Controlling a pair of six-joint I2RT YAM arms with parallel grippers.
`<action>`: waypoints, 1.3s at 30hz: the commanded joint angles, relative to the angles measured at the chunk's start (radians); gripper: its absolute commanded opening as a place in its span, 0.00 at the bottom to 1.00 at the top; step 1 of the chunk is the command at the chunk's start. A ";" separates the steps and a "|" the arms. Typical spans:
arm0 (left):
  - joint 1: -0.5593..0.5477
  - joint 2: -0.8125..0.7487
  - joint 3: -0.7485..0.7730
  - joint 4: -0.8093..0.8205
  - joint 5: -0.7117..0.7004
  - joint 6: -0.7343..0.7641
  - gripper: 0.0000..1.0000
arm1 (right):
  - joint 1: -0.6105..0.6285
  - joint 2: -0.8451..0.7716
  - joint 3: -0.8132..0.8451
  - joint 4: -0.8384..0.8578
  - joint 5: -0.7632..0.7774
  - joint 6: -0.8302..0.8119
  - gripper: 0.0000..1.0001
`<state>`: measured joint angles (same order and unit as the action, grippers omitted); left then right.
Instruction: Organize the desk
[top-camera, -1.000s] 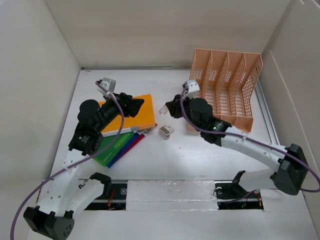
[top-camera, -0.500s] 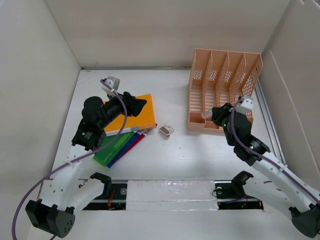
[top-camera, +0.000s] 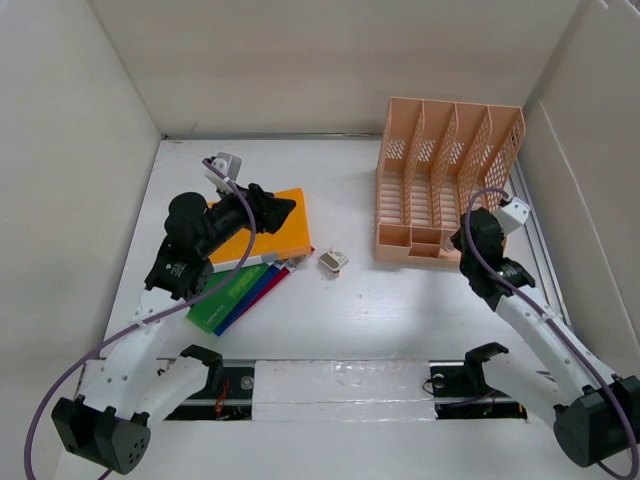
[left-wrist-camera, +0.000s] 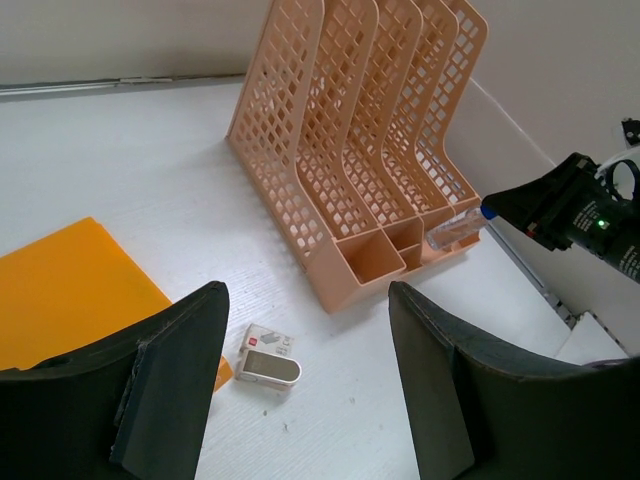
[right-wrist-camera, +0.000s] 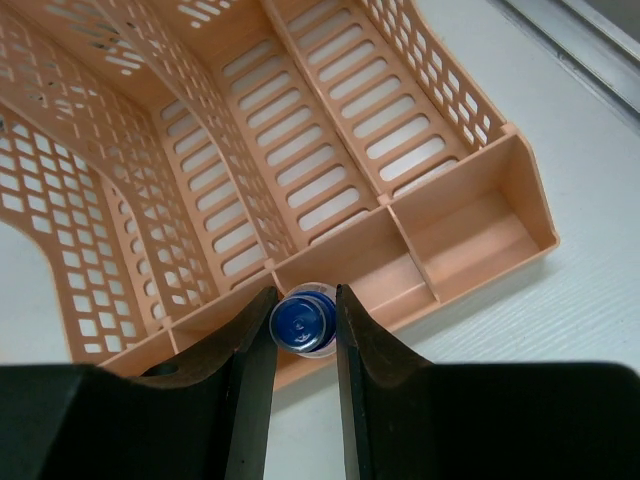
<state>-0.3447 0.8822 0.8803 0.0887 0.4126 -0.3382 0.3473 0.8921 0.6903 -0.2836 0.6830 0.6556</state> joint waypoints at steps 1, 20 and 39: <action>0.003 0.001 -0.011 0.063 0.032 -0.016 0.60 | -0.025 0.013 0.025 0.060 -0.055 0.012 0.01; 0.003 0.011 -0.006 0.065 0.035 -0.015 0.60 | 0.024 0.057 0.017 0.273 -0.246 -0.013 0.00; 0.003 0.006 -0.003 0.052 0.023 -0.007 0.60 | 0.142 0.416 0.201 0.178 -0.087 -0.037 0.00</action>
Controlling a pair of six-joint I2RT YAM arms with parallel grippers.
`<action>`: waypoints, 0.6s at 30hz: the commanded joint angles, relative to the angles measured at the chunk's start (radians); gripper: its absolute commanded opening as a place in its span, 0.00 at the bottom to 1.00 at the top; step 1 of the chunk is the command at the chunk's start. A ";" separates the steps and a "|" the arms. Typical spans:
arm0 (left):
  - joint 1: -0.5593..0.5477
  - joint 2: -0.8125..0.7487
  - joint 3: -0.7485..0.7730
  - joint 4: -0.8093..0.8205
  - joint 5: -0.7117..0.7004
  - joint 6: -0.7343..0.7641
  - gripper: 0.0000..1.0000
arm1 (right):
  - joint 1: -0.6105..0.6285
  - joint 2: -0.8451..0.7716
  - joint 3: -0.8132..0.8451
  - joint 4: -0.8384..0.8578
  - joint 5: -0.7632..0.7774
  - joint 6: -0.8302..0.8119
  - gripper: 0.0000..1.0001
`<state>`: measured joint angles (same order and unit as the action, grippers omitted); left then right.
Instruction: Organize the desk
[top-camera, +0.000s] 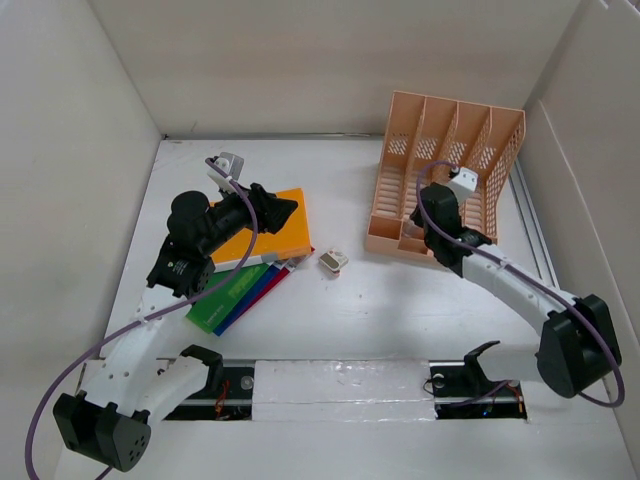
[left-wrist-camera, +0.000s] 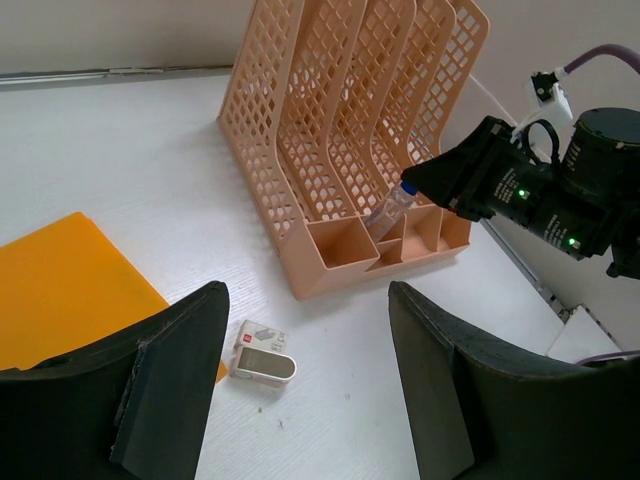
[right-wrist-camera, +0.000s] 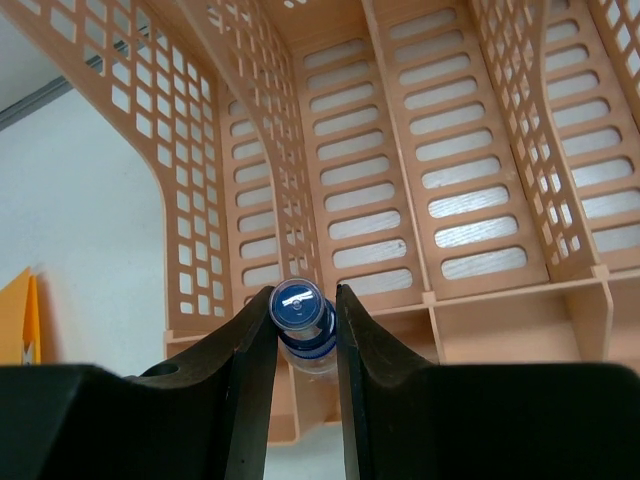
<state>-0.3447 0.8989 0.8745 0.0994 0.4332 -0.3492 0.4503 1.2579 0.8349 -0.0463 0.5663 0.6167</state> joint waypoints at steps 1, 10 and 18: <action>0.003 -0.011 0.001 0.039 -0.008 0.006 0.60 | 0.060 0.079 0.064 -0.069 0.040 -0.005 0.00; 0.003 -0.020 0.001 0.042 0.007 0.004 0.60 | 0.088 0.100 0.127 -0.164 0.093 -0.038 0.00; 0.003 -0.028 -0.002 0.042 0.002 0.007 0.60 | 0.088 0.175 0.131 -0.181 0.046 -0.041 0.00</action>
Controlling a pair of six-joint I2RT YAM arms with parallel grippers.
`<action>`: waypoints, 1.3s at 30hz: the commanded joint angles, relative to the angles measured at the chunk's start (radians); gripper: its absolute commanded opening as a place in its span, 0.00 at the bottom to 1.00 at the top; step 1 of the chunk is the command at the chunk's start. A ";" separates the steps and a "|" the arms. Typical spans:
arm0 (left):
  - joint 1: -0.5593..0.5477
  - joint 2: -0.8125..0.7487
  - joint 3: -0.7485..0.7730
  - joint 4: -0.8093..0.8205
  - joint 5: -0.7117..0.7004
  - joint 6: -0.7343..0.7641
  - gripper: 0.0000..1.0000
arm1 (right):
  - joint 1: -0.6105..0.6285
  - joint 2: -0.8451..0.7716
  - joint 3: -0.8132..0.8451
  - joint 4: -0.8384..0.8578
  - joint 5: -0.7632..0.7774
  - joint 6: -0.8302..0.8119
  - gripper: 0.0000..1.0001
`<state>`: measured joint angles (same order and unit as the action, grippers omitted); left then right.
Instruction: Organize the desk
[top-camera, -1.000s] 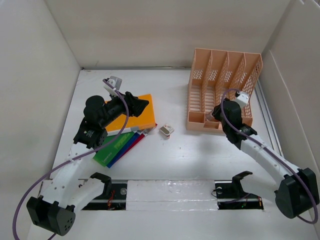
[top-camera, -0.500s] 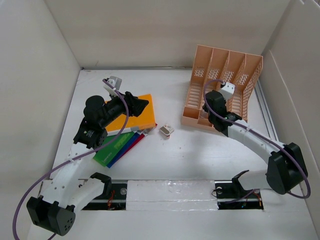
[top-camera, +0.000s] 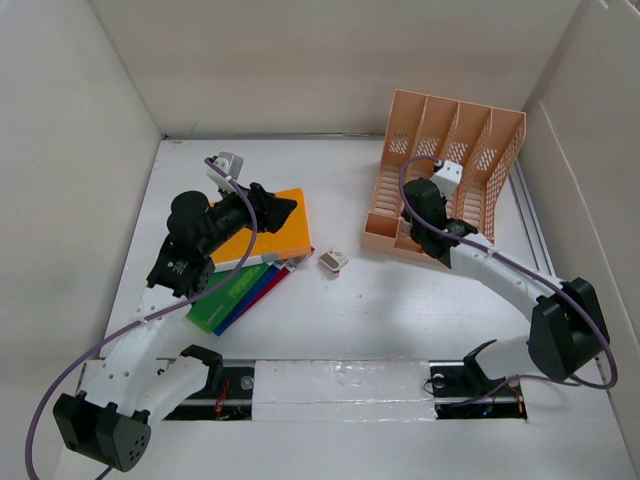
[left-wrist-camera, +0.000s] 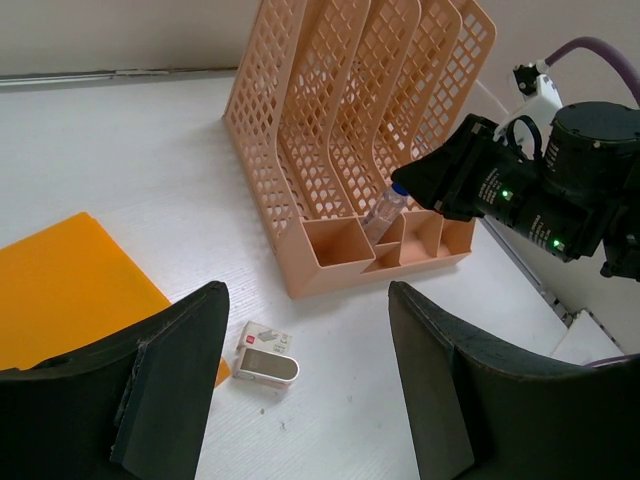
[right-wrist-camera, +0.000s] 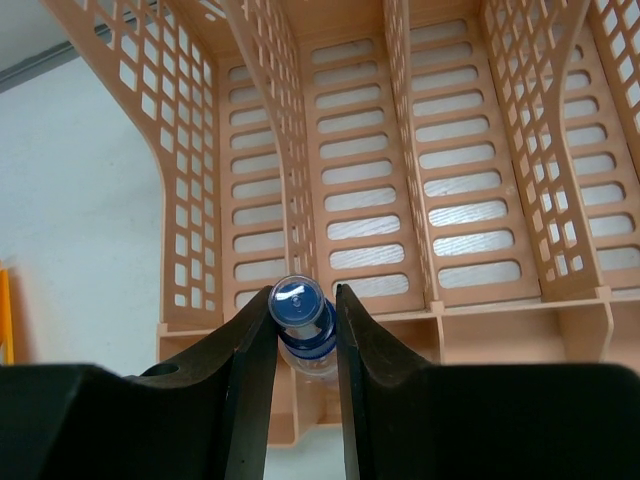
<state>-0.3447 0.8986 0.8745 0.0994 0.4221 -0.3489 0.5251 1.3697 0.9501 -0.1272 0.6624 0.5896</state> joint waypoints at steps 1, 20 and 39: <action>0.003 -0.020 -0.002 0.039 0.003 0.008 0.60 | 0.013 0.075 0.021 -0.101 -0.056 -0.013 0.00; 0.003 -0.029 -0.005 0.040 0.012 0.002 0.60 | 0.160 0.161 0.030 -0.181 0.106 0.033 0.00; 0.003 -0.021 -0.006 0.051 0.023 -0.002 0.60 | 0.073 -0.017 -0.017 -0.109 0.224 0.098 0.00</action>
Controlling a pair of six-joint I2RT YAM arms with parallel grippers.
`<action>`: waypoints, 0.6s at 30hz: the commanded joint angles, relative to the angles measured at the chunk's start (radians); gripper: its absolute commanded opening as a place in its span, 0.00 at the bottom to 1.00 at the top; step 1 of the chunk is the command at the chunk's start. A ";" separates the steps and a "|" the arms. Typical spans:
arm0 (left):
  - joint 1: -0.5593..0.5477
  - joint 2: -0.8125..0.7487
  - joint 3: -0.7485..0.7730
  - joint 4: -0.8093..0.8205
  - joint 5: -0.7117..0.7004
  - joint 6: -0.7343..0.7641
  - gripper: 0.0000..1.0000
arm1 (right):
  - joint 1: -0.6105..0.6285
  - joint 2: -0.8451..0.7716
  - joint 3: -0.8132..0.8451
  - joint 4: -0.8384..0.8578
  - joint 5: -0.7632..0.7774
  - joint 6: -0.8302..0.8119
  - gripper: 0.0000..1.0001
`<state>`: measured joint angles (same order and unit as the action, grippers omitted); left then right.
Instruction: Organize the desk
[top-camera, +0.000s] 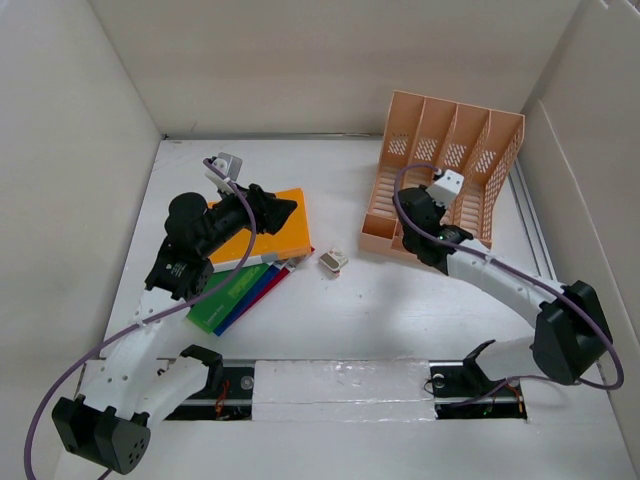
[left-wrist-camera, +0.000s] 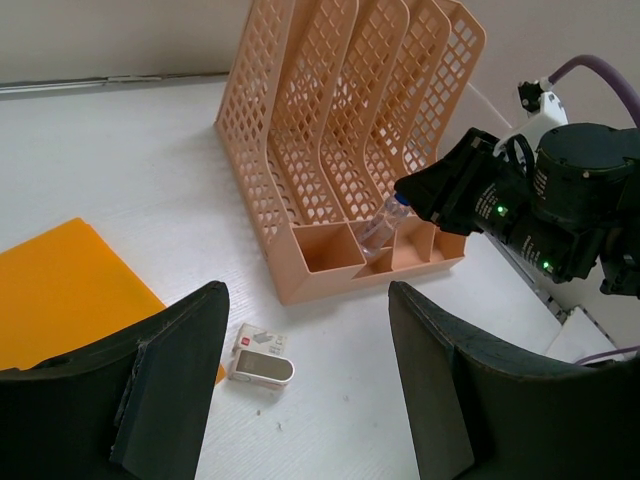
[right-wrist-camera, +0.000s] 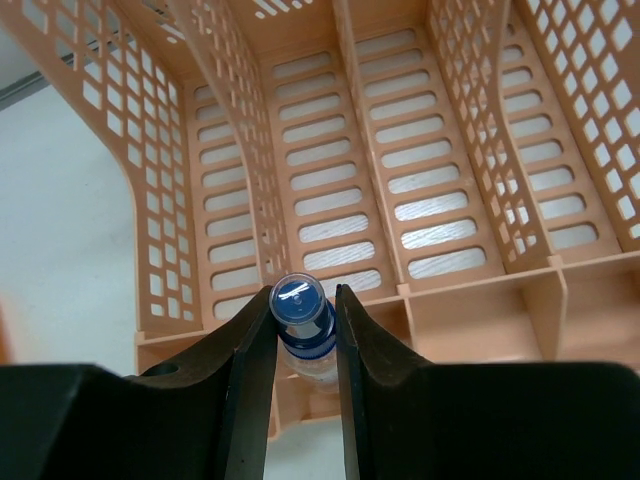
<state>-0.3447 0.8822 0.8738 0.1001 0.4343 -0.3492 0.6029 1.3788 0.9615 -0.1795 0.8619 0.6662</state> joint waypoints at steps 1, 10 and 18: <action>0.003 -0.003 -0.006 0.047 0.014 -0.002 0.60 | -0.005 -0.029 -0.036 -0.051 0.037 0.027 0.00; 0.003 0.011 -0.006 0.056 0.035 -0.007 0.60 | -0.005 -0.199 -0.078 -0.189 0.084 0.144 0.00; 0.003 0.018 -0.007 0.066 0.044 -0.016 0.60 | -0.075 -0.365 -0.159 -0.247 0.081 0.182 0.00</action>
<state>-0.3447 0.9024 0.8734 0.1047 0.4522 -0.3542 0.5537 1.0271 0.8143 -0.3859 0.9169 0.8059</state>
